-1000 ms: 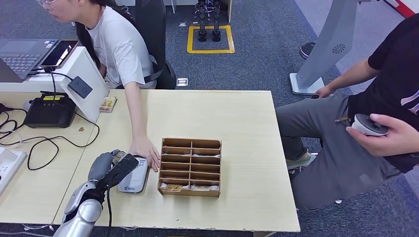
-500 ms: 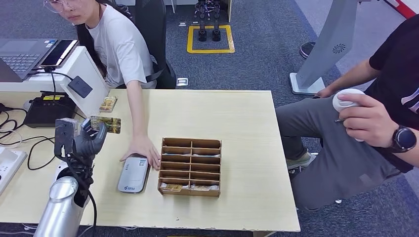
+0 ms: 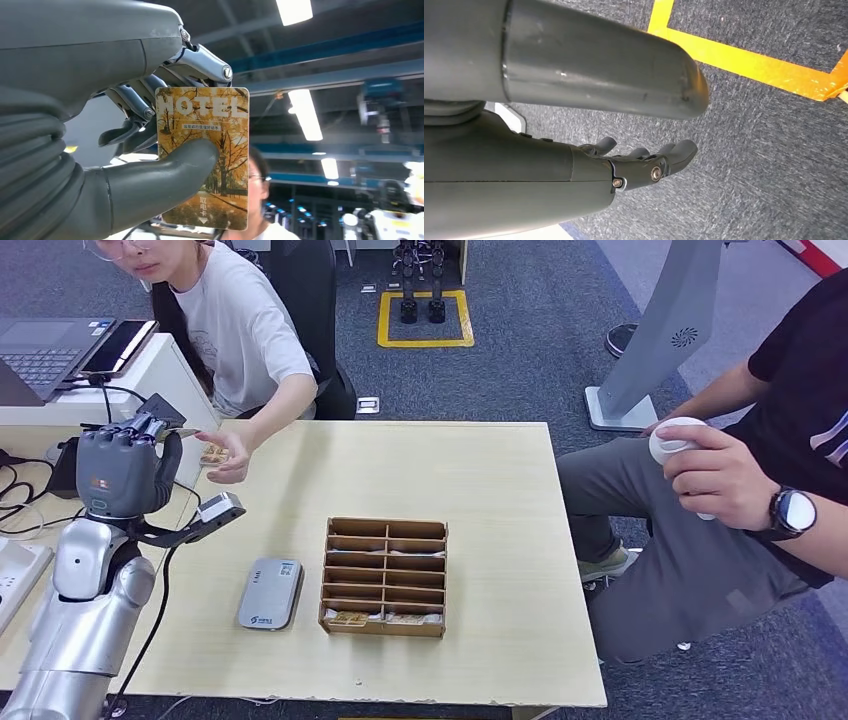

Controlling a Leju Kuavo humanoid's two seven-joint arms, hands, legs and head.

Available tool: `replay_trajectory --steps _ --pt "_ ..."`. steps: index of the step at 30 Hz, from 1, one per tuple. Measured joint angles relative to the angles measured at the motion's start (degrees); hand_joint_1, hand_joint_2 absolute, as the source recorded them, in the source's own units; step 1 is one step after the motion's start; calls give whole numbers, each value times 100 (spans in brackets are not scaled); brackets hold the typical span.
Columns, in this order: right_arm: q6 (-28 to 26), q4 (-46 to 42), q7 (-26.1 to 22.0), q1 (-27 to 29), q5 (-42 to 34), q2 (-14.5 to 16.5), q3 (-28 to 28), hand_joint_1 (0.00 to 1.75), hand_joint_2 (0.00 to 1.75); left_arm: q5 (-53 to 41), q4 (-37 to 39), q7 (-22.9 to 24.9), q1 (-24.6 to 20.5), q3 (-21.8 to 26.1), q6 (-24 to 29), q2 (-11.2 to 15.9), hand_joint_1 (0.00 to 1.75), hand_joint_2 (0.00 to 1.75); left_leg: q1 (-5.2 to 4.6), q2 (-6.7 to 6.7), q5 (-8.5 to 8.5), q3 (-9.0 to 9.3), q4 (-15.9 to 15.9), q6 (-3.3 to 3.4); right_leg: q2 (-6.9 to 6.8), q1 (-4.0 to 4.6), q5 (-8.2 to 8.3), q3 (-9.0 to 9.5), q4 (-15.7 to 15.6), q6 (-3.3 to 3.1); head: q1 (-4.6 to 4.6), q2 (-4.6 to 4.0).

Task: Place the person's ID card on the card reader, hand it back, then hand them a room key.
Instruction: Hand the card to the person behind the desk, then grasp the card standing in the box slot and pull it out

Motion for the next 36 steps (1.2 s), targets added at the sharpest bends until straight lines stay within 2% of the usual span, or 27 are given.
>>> replay_trajectory --steps 14,18,21,23,28,30,33,36 --pt "0 -46 46 -18 8 0 142 0 0 5 348 185 -141 -195 20 192 175 175 0 0 1 -9 1 -2 1 0 1 -8 1 0 0 1" --pt "0 -58 45 -34 5 0 179 0 0 417 372 117 -140 -249 -133 192 0 175 0 0 1 -17 2 -2 1 0 1 -16 1 0 0 -1" --pt "-3 -59 45 -41 -2 0 197 0 0 832 371 5 -136 -260 -337 190 0 175 0 -1 1 -20 2 -2 0 0 1 -17 1 0 1 0" --pt "-16 -59 32 -40 -33 0 200 0 0 1255 343 -70 -120 -260 -674 181 0 175 0 -1 1 -20 2 -2 0 0 1 -17 1 0 1 0" --pt "-81 -35 -59 -8 -217 0 201 0 0 2607 -96 -288 146 -261 -2612 167 0 175 0 1 1 -21 2 -2 2 0 1 -19 1 0 1 -1" --pt "-92 -10 -84 27 -282 0 201 0 0 2832 -431 -385 365 -273 -3111 204 0 175 -1 3 1 -23 2 -2 3 -1 1 -22 1 0 1 0" --pt "-98 27 -137 77 -353 0 201 0 0 3038 -961 -497 703 -355 -3513 293 0 175 -1 1 1 -28 2 -1 1 -1 1 -27 1 0 1 0" --pt "-98 51 -160 90 -372 0 201 0 0 3089 -1332 -522 922 -419 -3620 349 0 175 -1 0 1 -31 2 -2 1 0 1 -30 1 0 0 0"
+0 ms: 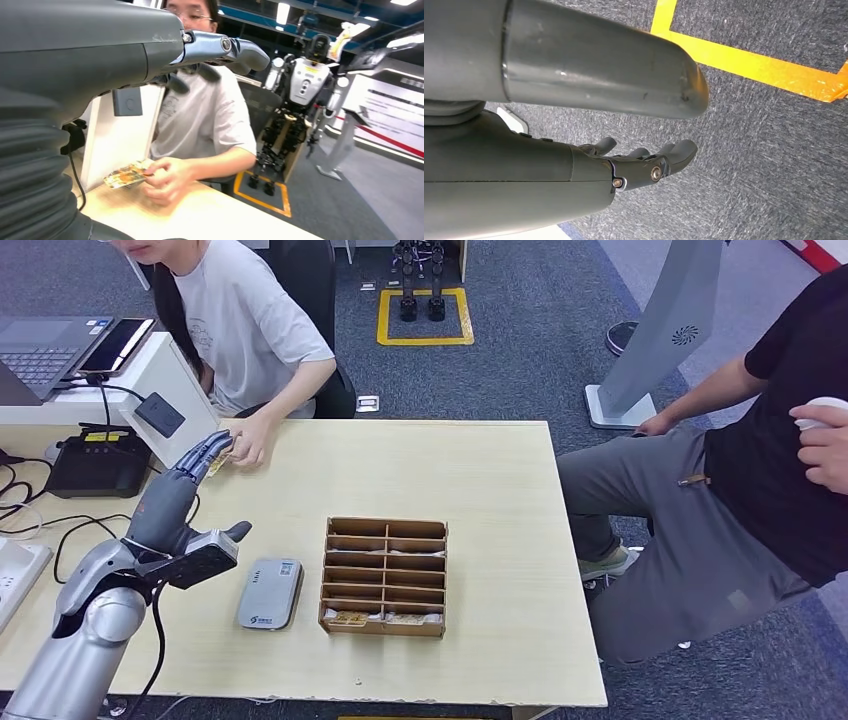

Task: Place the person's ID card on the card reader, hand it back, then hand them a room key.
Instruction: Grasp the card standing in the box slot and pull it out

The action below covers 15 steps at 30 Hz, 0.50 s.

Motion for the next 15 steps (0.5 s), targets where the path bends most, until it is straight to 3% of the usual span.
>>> replay_trajectory --steps 5,10,15 --pt "-5 13 -17 4 -51 0 0 0 0 -28 -347 -100 147 -117 -149 79 0 175 0 -1 2 1 0 -1 0 0 1 1 1 0 0 0" --pt "-2 46 -97 3 -170 -1 0 0 0 -229 -761 -292 414 -637 -248 244 0 175 0 0 3 1 0 -2 0 0 2 1 2 0 0 0" --pt "9 79 -86 2 -286 -1 5 0 0 -1264 -1020 -309 698 -1364 370 312 0 175 -3 -2 1 -2 1 -1 -2 -2 1 -1 1 0 1 1"
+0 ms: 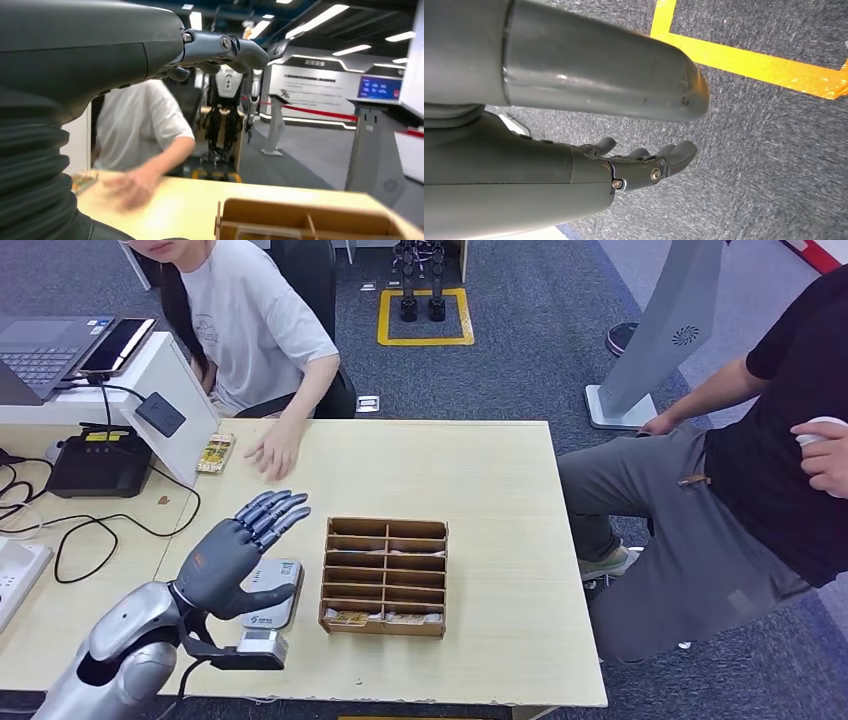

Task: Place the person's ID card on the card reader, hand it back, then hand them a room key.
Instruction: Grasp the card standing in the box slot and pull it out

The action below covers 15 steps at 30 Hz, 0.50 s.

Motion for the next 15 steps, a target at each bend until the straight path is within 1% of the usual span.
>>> replay_trajectory --steps 2,4,7,11,15 --pt "12 15 16 0 -44 -1 8 0 0 -349 -31 67 86 -314 229 33 0 175 0 0 0 -1 0 0 0 0 0 0 0 0 0 -1" --pt "23 30 23 3 -89 -1 18 0 0 -473 -47 128 194 -590 394 78 0 175 0 1 0 -1 0 0 0 0 0 -1 0 0 -1 0" --pt "29 53 36 4 -128 0 33 0 0 -631 -58 218 365 -882 604 144 0 175 0 0 0 -1 0 0 0 1 0 -3 0 0 -1 0" --pt "29 74 49 3 -150 -1 40 0 0 -713 -58 272 491 -1090 691 210 0 175 1 -1 0 -2 0 -1 -1 1 0 -3 1 0 -1 -1" --pt "29 88 49 3 -166 -1 42 0 0 -717 -58 283 532 -1180 701 248 0 175 2 -1 1 -1 0 -1 -1 1 0 -3 3 0 0 -1"
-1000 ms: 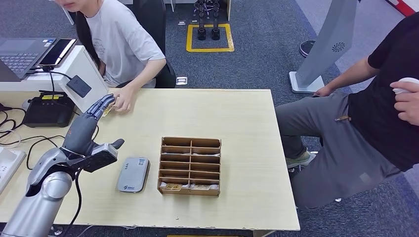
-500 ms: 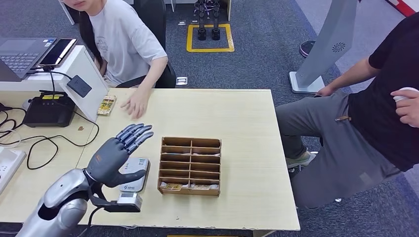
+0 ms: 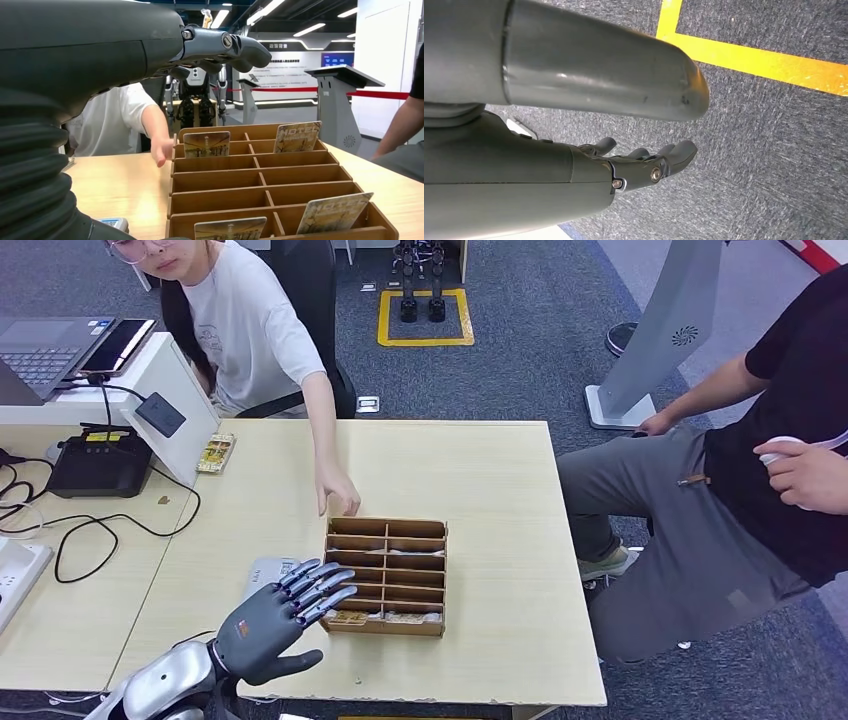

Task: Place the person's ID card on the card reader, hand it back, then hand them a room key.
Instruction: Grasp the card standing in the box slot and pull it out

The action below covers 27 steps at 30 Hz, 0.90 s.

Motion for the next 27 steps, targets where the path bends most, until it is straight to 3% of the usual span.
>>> replay_trajectory --steps 9,19,27 --pt "-39 9 -9 -7 -69 2 89 0 0 -622 64 525 34 -230 232 -72 0 175 -2 -2 0 -1 1 1 -1 -1 0 0 0 0 1 1" --pt "-54 9 39 -34 -161 1 271 0 0 -954 650 1030 12 -304 279 -296 0 175 -1 -2 0 0 2 0 0 0 0 -1 0 0 0 1" --pt "-59 9 44 -36 -187 2 332 0 0 -1005 915 1104 10 -305 298 -426 0 175 -1 -2 0 -1 2 1 0 -1 0 -1 0 0 -1 1"
